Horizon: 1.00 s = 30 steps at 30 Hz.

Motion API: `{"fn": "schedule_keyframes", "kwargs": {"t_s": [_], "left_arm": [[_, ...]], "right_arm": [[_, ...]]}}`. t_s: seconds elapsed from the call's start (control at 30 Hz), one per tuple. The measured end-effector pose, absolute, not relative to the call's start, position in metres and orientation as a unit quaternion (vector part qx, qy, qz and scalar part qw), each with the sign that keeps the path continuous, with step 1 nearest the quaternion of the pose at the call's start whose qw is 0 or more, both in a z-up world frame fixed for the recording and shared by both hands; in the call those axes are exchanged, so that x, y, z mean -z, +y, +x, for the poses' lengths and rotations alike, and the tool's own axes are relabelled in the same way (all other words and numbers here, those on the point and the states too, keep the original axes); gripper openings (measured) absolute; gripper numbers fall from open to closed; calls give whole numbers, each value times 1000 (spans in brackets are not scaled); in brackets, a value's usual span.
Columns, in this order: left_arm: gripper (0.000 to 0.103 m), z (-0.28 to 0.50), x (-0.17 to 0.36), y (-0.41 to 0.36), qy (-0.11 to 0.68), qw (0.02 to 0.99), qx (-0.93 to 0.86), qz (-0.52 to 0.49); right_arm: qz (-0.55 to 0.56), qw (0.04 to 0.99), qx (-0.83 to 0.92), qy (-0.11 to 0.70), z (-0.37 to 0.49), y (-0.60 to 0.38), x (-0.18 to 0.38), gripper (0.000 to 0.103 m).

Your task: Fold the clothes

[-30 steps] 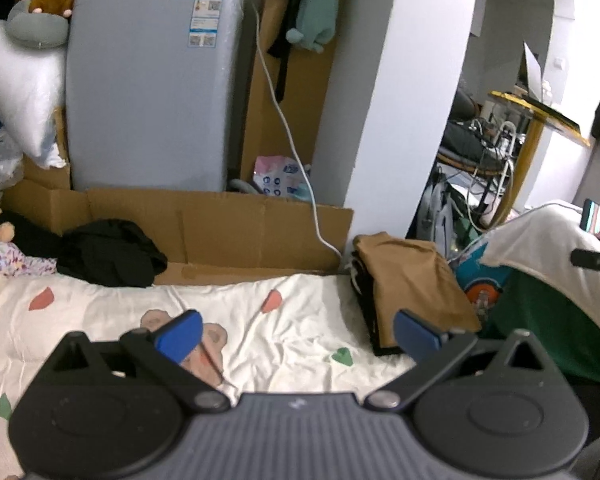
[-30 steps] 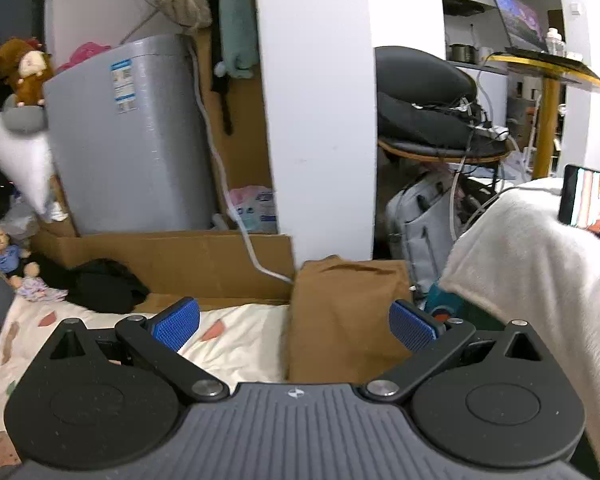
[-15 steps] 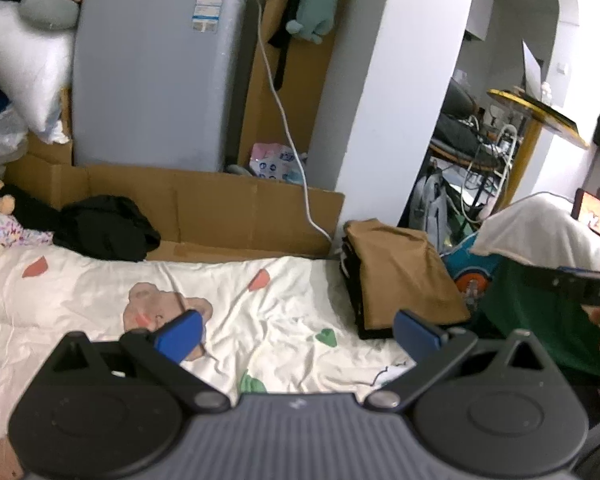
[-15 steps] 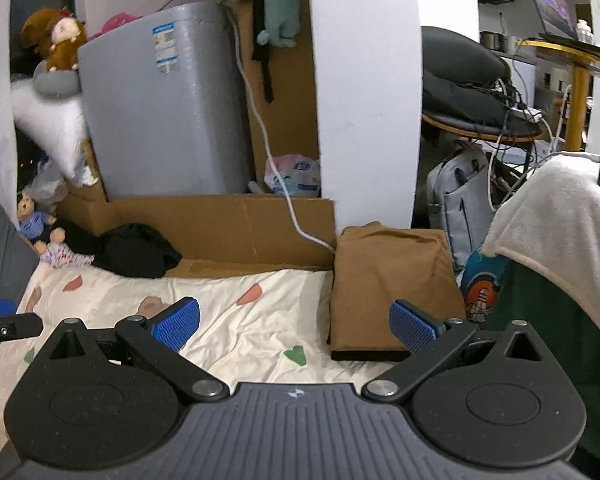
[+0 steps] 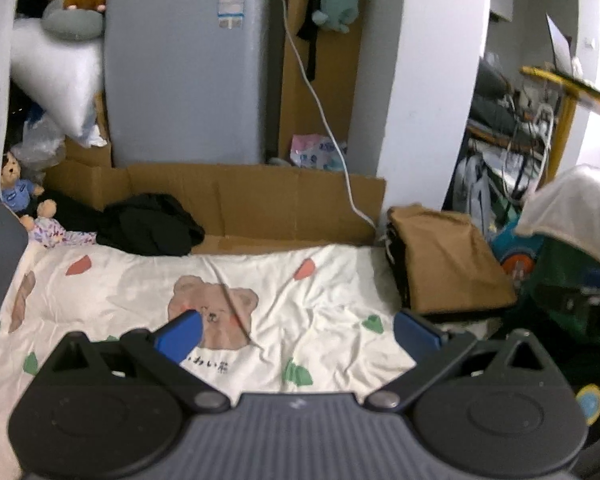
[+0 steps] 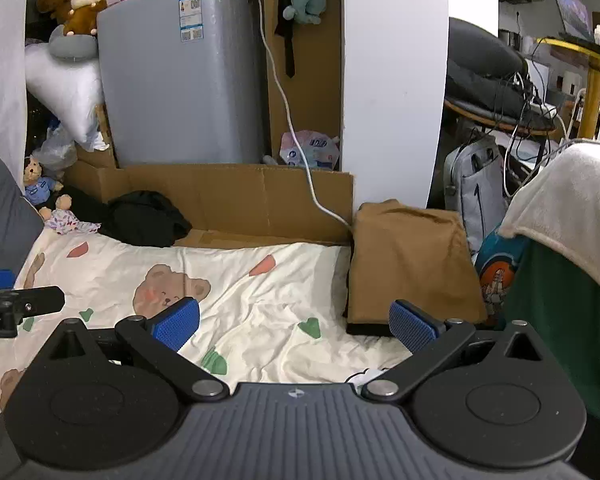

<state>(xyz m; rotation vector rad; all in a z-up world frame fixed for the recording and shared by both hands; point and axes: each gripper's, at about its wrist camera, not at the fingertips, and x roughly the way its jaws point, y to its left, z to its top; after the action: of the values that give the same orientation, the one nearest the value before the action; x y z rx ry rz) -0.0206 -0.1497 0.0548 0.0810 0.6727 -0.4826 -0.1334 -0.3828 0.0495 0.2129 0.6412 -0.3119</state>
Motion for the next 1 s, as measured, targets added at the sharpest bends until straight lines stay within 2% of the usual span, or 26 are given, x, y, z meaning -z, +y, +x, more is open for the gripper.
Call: {"fn": "schedule_keyframes", "kwargs": {"t_s": [1.0], "left_arm": [[103,-26,-53,-156,339,913,216,72]], "right_arm": [[157,917,115,349,-127,-377,-36,103]]}}
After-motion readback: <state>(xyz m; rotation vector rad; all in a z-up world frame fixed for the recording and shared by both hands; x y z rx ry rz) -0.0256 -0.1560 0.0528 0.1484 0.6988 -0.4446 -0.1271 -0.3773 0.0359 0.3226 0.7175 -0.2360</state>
